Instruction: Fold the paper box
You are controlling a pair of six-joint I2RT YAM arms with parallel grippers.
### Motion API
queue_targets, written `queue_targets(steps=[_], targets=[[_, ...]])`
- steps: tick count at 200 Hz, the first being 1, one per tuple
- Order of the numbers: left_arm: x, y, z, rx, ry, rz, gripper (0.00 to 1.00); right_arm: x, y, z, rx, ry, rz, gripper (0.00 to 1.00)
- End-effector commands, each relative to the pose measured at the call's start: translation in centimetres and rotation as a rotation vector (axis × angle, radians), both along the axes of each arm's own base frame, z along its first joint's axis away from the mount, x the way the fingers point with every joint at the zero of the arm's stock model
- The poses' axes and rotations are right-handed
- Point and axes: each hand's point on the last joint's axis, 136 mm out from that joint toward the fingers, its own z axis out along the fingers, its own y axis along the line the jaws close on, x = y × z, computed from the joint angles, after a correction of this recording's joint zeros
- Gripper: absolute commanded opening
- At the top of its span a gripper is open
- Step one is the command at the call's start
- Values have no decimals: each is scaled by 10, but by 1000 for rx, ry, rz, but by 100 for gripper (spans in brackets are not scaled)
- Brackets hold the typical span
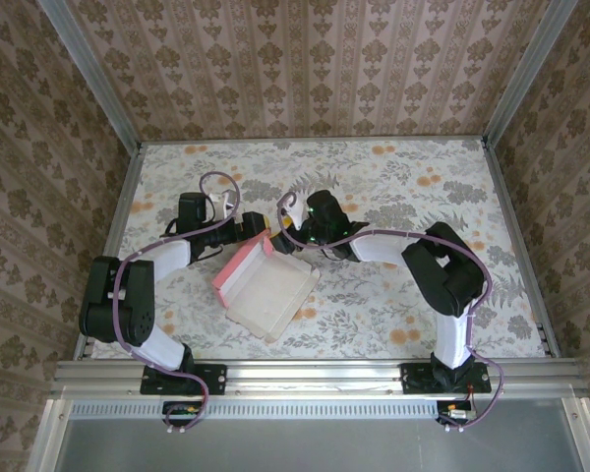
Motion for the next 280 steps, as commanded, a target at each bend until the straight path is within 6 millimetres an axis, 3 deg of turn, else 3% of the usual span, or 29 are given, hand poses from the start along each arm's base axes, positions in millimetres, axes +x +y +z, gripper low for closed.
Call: queue_targets(steps=[1, 68, 158, 236, 280], targets=[[2, -4, 5, -23, 1, -53, 100, 11, 11, 7, 12, -46, -5, 64], [0, -14, 1, -93, 61, -127, 97, 10, 21, 1, 24, -43, 14, 55], [1, -17, 0, -122, 95, -153, 89, 7, 38, -1, 38, -23, 67, 50], [8, -12, 26, -71, 53, -129, 95, 5, 32, -6, 29, -19, 45, 48], [11, 5, 36, 40, 45, -50, 98, 5, 32, -6, 29, -20, 43, 48]])
